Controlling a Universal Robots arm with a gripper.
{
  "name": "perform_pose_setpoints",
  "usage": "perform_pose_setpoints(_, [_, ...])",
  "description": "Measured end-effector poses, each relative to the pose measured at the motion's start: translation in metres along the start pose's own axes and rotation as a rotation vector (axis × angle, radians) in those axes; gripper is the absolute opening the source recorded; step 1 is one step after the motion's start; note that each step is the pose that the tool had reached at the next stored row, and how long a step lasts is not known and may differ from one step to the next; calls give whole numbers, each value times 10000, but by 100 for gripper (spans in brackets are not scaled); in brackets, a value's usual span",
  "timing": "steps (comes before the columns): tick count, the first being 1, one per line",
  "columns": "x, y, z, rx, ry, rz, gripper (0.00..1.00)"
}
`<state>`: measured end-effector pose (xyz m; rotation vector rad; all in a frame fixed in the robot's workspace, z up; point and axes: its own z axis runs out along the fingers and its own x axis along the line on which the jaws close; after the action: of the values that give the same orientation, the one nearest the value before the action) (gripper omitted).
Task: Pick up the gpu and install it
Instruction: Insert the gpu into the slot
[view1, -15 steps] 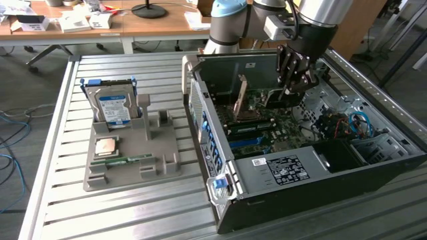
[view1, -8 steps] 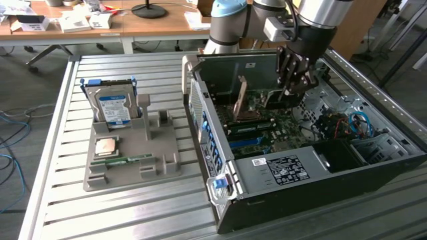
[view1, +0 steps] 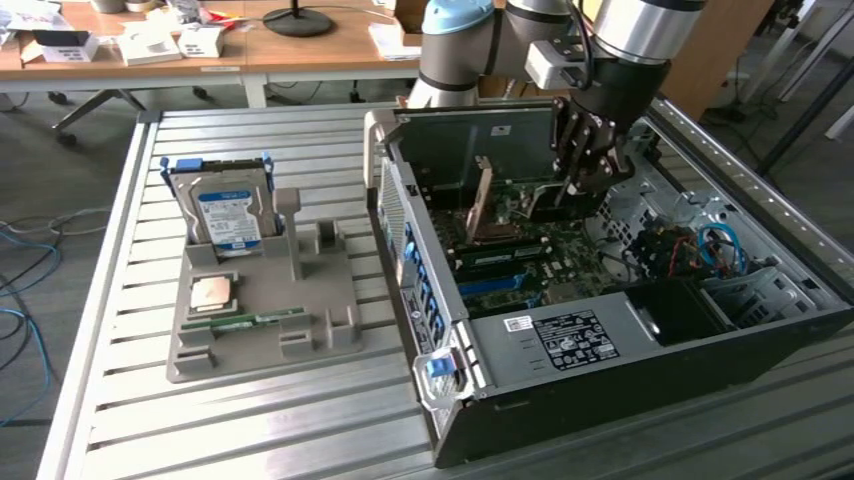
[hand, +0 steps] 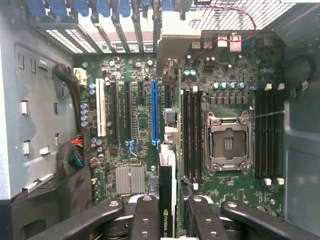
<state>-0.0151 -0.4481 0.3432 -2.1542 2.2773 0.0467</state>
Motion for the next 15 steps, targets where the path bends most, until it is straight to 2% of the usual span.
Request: perform_pose_setpoints(15, [4,12,3,1,-1,0,27])
